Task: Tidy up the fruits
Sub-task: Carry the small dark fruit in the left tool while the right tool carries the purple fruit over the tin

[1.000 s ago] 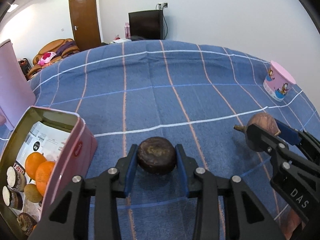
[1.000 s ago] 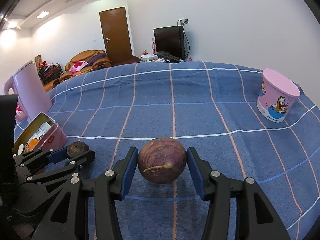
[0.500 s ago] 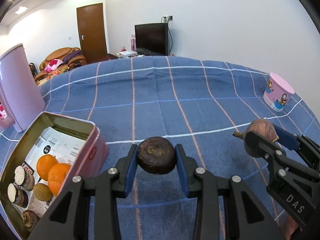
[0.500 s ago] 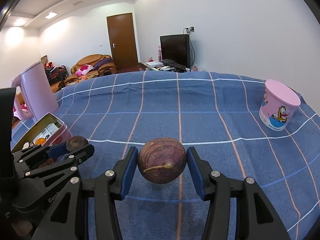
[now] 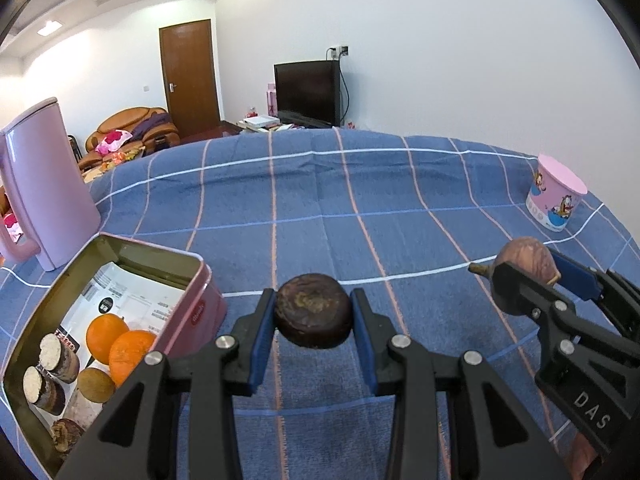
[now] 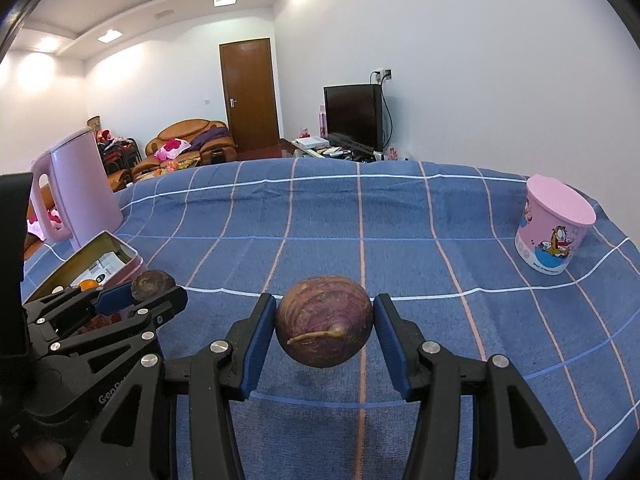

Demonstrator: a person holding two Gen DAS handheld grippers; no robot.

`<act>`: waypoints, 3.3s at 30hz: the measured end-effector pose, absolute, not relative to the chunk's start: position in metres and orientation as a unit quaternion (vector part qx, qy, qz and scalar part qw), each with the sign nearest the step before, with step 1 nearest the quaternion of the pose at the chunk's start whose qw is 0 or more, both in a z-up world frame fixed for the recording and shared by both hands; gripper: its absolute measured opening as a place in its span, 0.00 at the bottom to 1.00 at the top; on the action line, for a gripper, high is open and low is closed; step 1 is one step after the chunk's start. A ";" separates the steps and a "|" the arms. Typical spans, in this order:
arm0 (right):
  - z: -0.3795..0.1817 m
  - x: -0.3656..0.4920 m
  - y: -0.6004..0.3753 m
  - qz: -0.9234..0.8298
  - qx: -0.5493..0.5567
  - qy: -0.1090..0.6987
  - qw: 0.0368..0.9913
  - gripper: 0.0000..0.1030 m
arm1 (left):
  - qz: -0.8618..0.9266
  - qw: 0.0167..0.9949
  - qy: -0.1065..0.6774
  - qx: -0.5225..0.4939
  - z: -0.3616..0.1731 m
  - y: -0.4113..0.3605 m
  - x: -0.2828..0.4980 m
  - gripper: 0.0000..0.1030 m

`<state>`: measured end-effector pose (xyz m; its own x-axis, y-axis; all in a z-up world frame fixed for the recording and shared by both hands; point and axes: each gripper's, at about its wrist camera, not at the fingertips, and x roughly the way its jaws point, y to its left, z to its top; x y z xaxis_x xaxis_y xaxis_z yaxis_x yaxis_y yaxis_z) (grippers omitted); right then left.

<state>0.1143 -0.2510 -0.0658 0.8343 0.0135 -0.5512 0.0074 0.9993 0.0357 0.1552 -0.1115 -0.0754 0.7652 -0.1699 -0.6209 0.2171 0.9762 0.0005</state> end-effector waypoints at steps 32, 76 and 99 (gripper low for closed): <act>-0.056 0.096 -0.246 0.004 0.006 0.237 0.972 0.51 | -0.083 0.958 0.271 0.034 -0.063 -0.103 0.136 0.37; -0.043 0.064 -0.236 -0.013 -0.015 0.159 0.987 0.51 | -0.042 0.975 0.217 0.035 -0.053 -0.095 0.108 0.37; -0.042 0.083 -0.199 0.066 -0.009 0.196 0.978 0.51 | -0.018 0.968 0.248 0.038 -0.052 -0.055 0.104 0.37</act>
<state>0.0829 -0.1991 -0.0416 0.9142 0.1249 -0.3854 -0.1317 0.9913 0.0089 0.1037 -0.0548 -0.0525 0.8766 -0.0158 -0.4810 0.0537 0.9964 0.0652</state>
